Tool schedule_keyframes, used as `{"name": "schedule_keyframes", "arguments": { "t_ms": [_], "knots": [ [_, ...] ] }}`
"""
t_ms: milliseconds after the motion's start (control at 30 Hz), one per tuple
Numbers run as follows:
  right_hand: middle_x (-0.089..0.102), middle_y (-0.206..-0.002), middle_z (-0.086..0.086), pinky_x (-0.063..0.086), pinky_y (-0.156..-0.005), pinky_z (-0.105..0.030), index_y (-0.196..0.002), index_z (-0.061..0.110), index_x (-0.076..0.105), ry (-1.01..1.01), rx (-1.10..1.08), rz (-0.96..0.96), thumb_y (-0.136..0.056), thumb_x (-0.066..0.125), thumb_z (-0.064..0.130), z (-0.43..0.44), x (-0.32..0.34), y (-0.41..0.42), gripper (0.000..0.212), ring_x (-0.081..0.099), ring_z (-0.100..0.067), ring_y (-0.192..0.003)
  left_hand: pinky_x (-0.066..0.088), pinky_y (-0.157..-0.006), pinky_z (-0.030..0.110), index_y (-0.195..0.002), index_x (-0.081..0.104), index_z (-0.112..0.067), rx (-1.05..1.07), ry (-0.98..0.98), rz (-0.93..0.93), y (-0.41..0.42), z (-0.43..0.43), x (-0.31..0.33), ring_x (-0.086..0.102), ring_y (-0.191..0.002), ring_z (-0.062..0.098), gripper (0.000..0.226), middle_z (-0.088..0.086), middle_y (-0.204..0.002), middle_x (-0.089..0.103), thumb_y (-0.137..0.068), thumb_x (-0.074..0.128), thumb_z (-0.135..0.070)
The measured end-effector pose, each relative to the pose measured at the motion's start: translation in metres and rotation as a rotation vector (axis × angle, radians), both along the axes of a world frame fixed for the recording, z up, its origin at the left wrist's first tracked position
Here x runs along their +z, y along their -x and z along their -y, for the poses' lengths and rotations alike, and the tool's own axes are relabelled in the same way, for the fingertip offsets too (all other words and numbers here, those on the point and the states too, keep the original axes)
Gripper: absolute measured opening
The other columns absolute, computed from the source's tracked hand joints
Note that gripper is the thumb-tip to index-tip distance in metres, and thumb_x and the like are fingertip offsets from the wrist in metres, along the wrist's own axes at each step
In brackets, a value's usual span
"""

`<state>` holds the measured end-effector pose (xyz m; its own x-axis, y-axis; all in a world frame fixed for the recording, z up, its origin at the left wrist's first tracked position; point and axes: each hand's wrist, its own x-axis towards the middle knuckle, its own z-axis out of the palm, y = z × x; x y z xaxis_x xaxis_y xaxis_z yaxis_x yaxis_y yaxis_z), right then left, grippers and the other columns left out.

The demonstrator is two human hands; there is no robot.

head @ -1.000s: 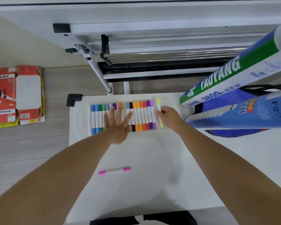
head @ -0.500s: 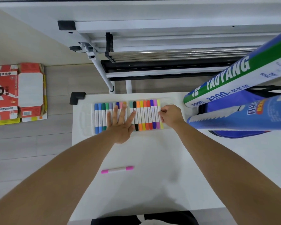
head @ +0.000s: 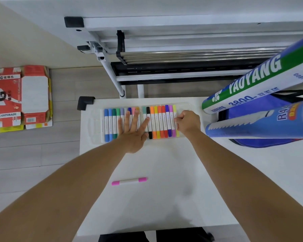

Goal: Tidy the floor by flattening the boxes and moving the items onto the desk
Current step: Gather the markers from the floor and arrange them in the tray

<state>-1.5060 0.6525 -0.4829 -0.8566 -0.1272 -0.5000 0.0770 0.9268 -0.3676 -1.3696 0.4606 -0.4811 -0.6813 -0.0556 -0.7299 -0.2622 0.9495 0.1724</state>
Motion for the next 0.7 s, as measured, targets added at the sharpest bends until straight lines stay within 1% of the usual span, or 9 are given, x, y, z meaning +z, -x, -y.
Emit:
{"name": "schedule_keyframes", "arguments": {
  "t_ms": [100, 200, 267, 333, 433, 500, 567, 633, 700],
  "knots": [
    [0.065, -0.092, -0.004, 0.055, -0.074, -0.027, -0.095, 0.012, 0.058, 0.006, 0.009, -0.055, -0.096, 0.057, 0.034, 0.002, 0.006, -0.014, 0.021, 0.065, -0.018, -0.084, -0.024, -0.112, 0.061, -0.143, -0.038, -0.044, -0.006, -0.001, -0.001, -0.001, 0.001, 0.0, -0.055, -0.129, 0.031, 0.067, 0.0, -0.141, -0.06, -0.103, 0.013, -0.058],
    [0.059, -0.091, 0.002, 0.049, -0.066, -0.019, -0.093, 0.018, 0.054, 0.157, 0.042, -0.143, -0.099, 0.052, 0.032, 0.009, 0.021, -0.047, 0.015, 0.059, -0.01, -0.081, -0.025, -0.112, 0.059, -0.145, -0.035, -0.043, -0.015, -0.007, 0.015, -0.001, 0.002, 0.002, -0.055, -0.129, 0.031, 0.067, 0.001, -0.142, -0.059, -0.103, 0.015, -0.056],
    [0.056, -0.085, 0.002, 0.047, -0.064, -0.022, -0.087, 0.018, 0.054, 0.257, 0.184, -0.183, -0.098, 0.053, 0.025, 0.015, 0.029, -0.079, 0.013, 0.055, -0.011, -0.074, -0.025, -0.112, 0.059, -0.147, -0.033, -0.043, -0.025, -0.002, 0.015, -0.001, 0.004, 0.004, -0.054, -0.129, 0.031, 0.067, 0.002, -0.142, -0.059, -0.104, 0.017, -0.055],
    [0.057, -0.083, 0.0, 0.048, -0.066, -0.029, -0.086, 0.015, 0.057, 0.288, 0.356, -0.136, -0.096, 0.056, 0.023, 0.017, 0.031, -0.113, 0.013, 0.053, -0.015, -0.073, -0.023, -0.114, 0.059, -0.147, -0.032, -0.045, -0.057, -0.003, -0.005, -0.003, 0.008, 0.005, -0.052, -0.131, 0.031, 0.066, 0.002, -0.144, -0.057, -0.104, 0.019, -0.054],
    [0.061, -0.1, -0.006, 0.047, -0.08, -0.033, -0.1, 0.011, 0.063, 0.256, 0.601, -0.004, -0.094, 0.059, 0.031, 0.02, 0.024, -0.16, 0.022, 0.057, -0.022, -0.092, -0.021, -0.116, 0.055, -0.149, -0.026, -0.047, -0.135, -0.036, -0.099, -0.011, 0.024, 0.006, -0.046, -0.137, 0.028, 0.061, -0.001, -0.149, -0.051, -0.106, 0.018, -0.049],
    [0.06, -0.107, -0.004, 0.045, -0.086, -0.034, -0.107, 0.012, 0.064, 0.224, 0.761, 0.026, -0.093, 0.059, 0.036, 0.025, 0.016, -0.184, 0.028, 0.055, -0.023, -0.101, -0.013, -0.121, 0.049, -0.154, -0.018, -0.04, -0.195, -0.029, -0.192, -0.022, 0.039, 0.005, -0.036, -0.144, 0.025, 0.059, -0.001, -0.157, -0.04, -0.108, 0.017, -0.044],
    [0.057, -0.108, -0.002, 0.045, -0.089, -0.035, -0.109, 0.015, 0.064, 0.192, 0.911, -0.005, -0.09, 0.061, 0.038, 0.029, 0.009, -0.201, 0.03, 0.053, -0.023, -0.102, -0.003, -0.125, 0.045, -0.158, -0.012, -0.027, -0.237, 0.009, -0.263, -0.032, 0.053, 0.003, -0.024, -0.15, 0.022, 0.059, 0.002, -0.164, -0.026, -0.108, 0.014, -0.041],
    [0.055, -0.106, -0.003, 0.047, -0.087, -0.037, -0.108, 0.015, 0.063, 0.144, 1.036, -0.064, -0.088, 0.064, 0.035, 0.03, 0.001, -0.214, 0.027, 0.053, -0.024, -0.099, 0.0, -0.125, 0.043, -0.158, -0.012, -0.018, -0.244, 0.032, -0.29, -0.043, 0.06, 0.002, -0.022, -0.151, 0.02, 0.06, 0.003, -0.165, -0.022, -0.108, 0.011, -0.041],
    [0.055, -0.102, -0.004, 0.05, -0.083, -0.038, -0.105, 0.015, 0.062, 0.101, 1.091, -0.088, -0.089, 0.064, 0.028, 0.029, -0.004, -0.22, 0.02, 0.054, -0.025, -0.095, -0.001, -0.125, 0.043, -0.158, -0.013, -0.016, -0.237, 0.036, -0.301, -0.051, 0.061, 0.001, -0.024, -0.15, 0.019, 0.061, 0.002, -0.164, -0.024, -0.108, 0.01, -0.042]
  ]
}}
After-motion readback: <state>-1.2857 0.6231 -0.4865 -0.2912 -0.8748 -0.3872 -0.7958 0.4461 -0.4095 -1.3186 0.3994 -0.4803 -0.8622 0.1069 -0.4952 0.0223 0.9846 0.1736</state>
